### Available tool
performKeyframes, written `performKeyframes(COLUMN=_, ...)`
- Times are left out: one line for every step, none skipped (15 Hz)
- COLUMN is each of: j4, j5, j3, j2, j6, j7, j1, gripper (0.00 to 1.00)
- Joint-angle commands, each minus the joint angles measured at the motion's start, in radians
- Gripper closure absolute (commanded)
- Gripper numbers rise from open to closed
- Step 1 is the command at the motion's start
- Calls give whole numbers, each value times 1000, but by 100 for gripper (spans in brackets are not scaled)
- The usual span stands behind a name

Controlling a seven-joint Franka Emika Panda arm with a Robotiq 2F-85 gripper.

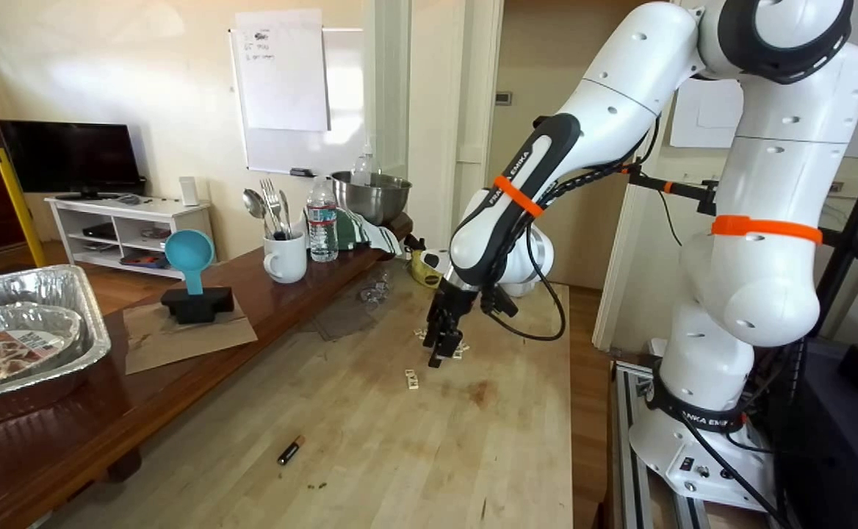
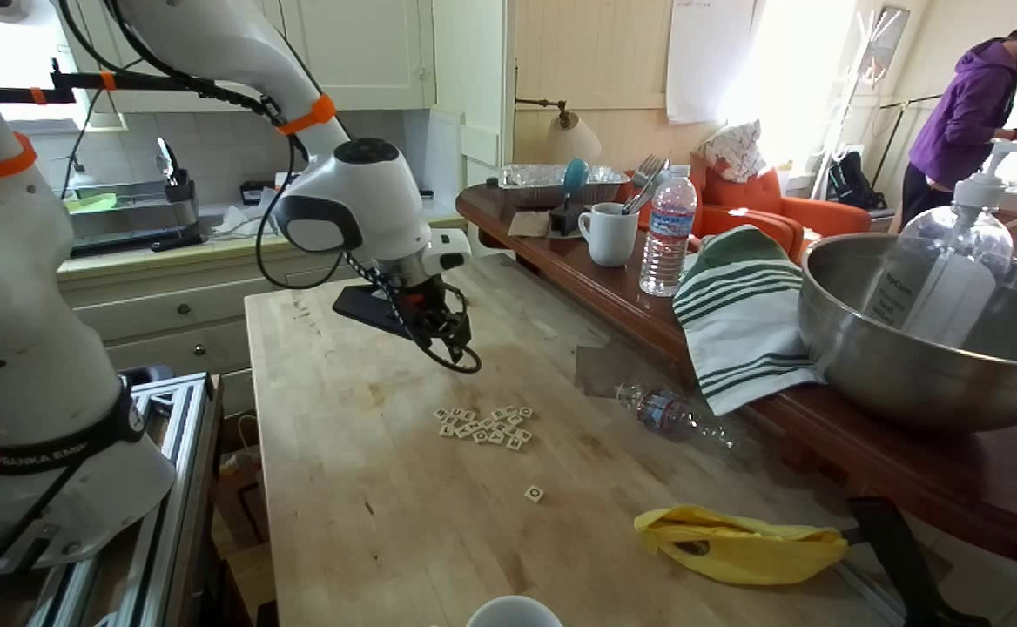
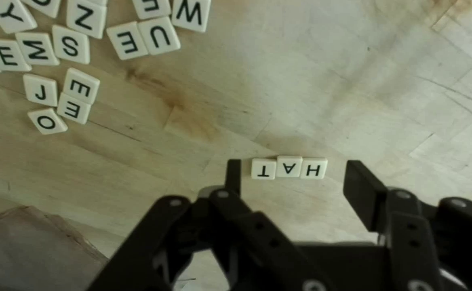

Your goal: Move the block furthest to the left to the right

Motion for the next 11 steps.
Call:
performKeyframes(j4=21, j5=-25, j3=9, j2=19, j6=-25, j7=22, j1=7, gripper=1)
performKeyframes(j4=25, j5=-30, j3=13, j2=23, j6=-25, j7=28, j1=8, gripper=0)
performKeyframes(j4=28, j5=-34, j3=16, j2=27, j6=-24, j7=35, j1=9, gripper=0)
performKeyframes(j4=32, j5=-40, j3=19, j2=32, j6=-21, j7=42, j1=10, gripper=0)
performKeyframes(j4=36, j5=-44, j3=22, j2=36, j6=-21, j7=48, j1=11, gripper=0)
performKeyframes(j4=40, j5=-49, j3=24, j2=40, j6=-20, j7=55, j1=11, gripper=0)
performKeyframes(j4=42, j5=-53, j3=26, j2=42, j6=-19, j7=61, j1=12, gripper=0)
performKeyframes(j4=24, j5=-29, j3=24, j2=23, j6=-1, j7=30, j1=8, gripper=0)
performKeyframes(j4=24, j5=-31, j3=24, j2=24, j6=-1, j7=32, j1=8, gripper=0)
performKeyframes(j4=24, j5=-31, j3=24, j2=24, j6=-1, j7=32, j1=8, gripper=0)
performKeyframes(j4=24, j5=-31, j3=24, j2=24, j6=-1, j7=32, j1=7, gripper=0)
